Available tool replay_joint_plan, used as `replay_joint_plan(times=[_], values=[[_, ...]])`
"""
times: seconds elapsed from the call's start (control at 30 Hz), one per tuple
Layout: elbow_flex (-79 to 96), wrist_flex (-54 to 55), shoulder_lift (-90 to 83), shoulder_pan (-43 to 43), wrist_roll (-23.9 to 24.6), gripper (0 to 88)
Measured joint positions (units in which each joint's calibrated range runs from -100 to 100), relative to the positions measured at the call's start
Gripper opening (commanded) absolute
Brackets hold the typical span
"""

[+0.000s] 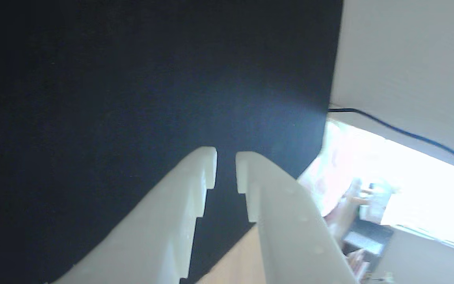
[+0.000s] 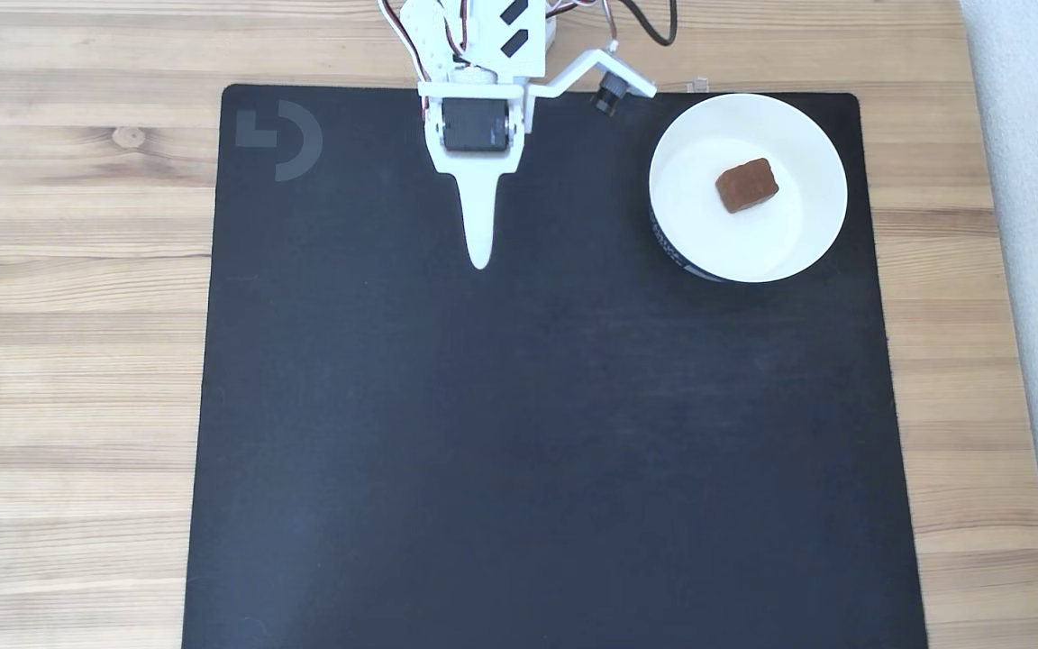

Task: Pick up the toy and place it on the plate

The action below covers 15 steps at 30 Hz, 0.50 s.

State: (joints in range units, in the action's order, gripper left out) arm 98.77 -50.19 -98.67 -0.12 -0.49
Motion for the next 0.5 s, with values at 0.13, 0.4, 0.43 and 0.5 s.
replay_joint_plan(times=[0.13,0.4,0.43,0.5], values=[[0.0,-2.7,0.0,-0.1,0.0,2.5],[0.0,-2.7,0.0,0.1,-0.1,2.5],[0.0,-2.7,0.0,0.1,-0.1,2.5],[0.0,-2.7,0.0,0.1,-0.1,2.5]])
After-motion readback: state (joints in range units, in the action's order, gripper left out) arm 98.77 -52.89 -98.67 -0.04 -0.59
